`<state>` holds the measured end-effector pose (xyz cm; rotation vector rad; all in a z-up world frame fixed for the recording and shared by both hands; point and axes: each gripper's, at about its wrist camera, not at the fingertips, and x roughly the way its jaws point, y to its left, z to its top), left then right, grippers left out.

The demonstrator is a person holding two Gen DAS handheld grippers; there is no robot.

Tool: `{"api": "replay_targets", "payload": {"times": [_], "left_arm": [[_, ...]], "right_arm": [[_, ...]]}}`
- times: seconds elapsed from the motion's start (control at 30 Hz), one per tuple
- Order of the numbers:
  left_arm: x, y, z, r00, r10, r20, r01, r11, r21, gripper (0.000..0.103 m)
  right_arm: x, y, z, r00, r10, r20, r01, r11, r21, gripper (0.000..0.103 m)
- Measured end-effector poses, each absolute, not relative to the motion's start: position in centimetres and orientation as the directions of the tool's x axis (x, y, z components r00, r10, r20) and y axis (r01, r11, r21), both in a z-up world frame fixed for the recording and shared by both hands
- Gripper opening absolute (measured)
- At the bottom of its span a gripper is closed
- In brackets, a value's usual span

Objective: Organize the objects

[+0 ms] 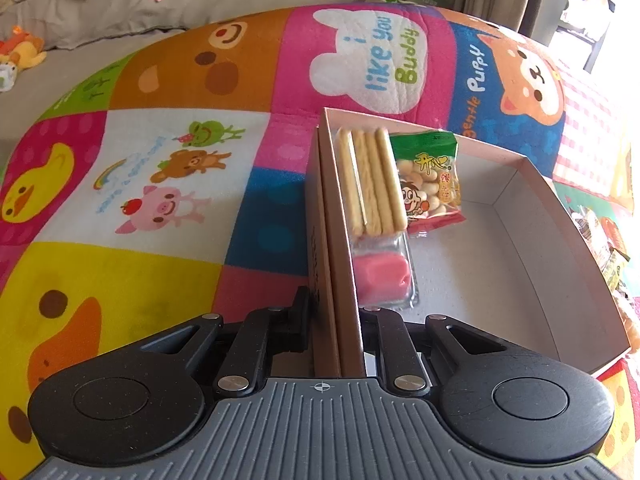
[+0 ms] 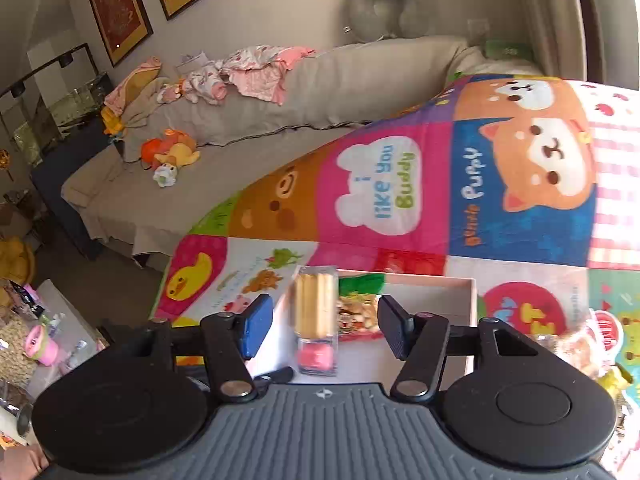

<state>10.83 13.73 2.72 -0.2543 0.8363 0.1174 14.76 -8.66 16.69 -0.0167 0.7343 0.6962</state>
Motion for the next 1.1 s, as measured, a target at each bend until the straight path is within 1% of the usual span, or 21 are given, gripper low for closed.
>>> {"api": "replay_targets", "payload": {"times": [0.03,0.17,0.2,0.27,0.33,0.43,0.57,0.63,0.7,0.8,0.87,0.93,1.03,1.1], "left_arm": [[10.8,13.7,2.7,0.667,0.004,-0.745,-0.202,0.964,-0.176,0.016],[10.8,13.7,2.7,0.668,0.006,-0.744,-0.203,0.963,-0.175,0.016],[10.8,13.7,2.7,0.668,0.006,-0.745,-0.204,0.963,-0.175,0.016],[10.7,13.7,2.7,0.668,0.006,-0.744,-0.204,0.963,-0.175,0.016],[10.8,13.7,2.7,0.668,0.008,-0.744,-0.203,0.964,-0.172,0.016],[10.8,13.7,2.7,0.669,0.007,-0.744,-0.202,0.964,-0.173,0.016],[10.7,13.7,2.7,0.672,0.007,-0.740,-0.200,0.964,-0.173,0.016],[10.7,13.6,2.7,0.671,0.012,-0.741,-0.201,0.965,-0.167,0.016],[10.8,13.6,2.7,0.670,0.017,-0.742,-0.203,0.966,-0.161,0.016],[10.7,13.4,2.7,0.669,0.023,-0.743,-0.202,0.967,-0.152,0.016],[10.7,13.4,2.8,0.668,0.027,-0.743,-0.203,0.968,-0.147,0.016],[10.7,13.3,2.8,0.667,0.032,-0.744,-0.204,0.969,-0.141,0.016],[10.8,13.2,2.8,0.667,0.032,-0.744,-0.204,0.969,-0.141,0.016],[10.8,13.2,2.8,0.667,0.030,-0.745,-0.204,0.968,-0.143,0.016]], "right_arm": [[14.4,-9.8,16.5,0.555,0.553,-0.621,-0.575,0.795,0.194,0.067],[13.5,-14.0,14.9,0.639,0.438,-0.633,-0.503,0.860,0.087,0.070],[13.3,-15.0,14.4,0.655,0.411,-0.634,-0.484,0.873,0.065,0.072],[12.9,-17.3,13.5,0.682,0.371,-0.630,-0.445,0.894,0.045,0.074],[12.4,-19.6,12.6,0.708,0.334,-0.622,-0.396,0.917,0.042,0.079],[11.9,-22.8,11.1,0.738,0.261,-0.622,-0.309,0.950,0.033,0.080],[11.1,-25.5,9.0,0.768,0.161,-0.620,-0.234,0.972,-0.037,0.080],[10.9,-26.3,8.1,0.752,0.170,-0.637,-0.230,0.973,-0.012,0.080],[10.8,-26.3,7.5,0.731,0.212,-0.649,-0.247,0.968,0.038,0.080],[10.8,-25.1,7.2,0.712,0.281,-0.644,-0.293,0.952,0.093,0.080],[11.5,-23.9,7.3,0.698,0.326,-0.637,-0.317,0.939,0.133,0.075],[12.9,-22.3,7.4,0.673,0.370,-0.641,-0.349,0.922,0.167,0.049],[15.7,-20.0,7.1,0.619,0.426,-0.660,-0.370,0.899,0.233,0.045],[17.5,-18.5,6.4,0.587,0.436,-0.682,-0.366,0.895,0.256,0.045]]}}
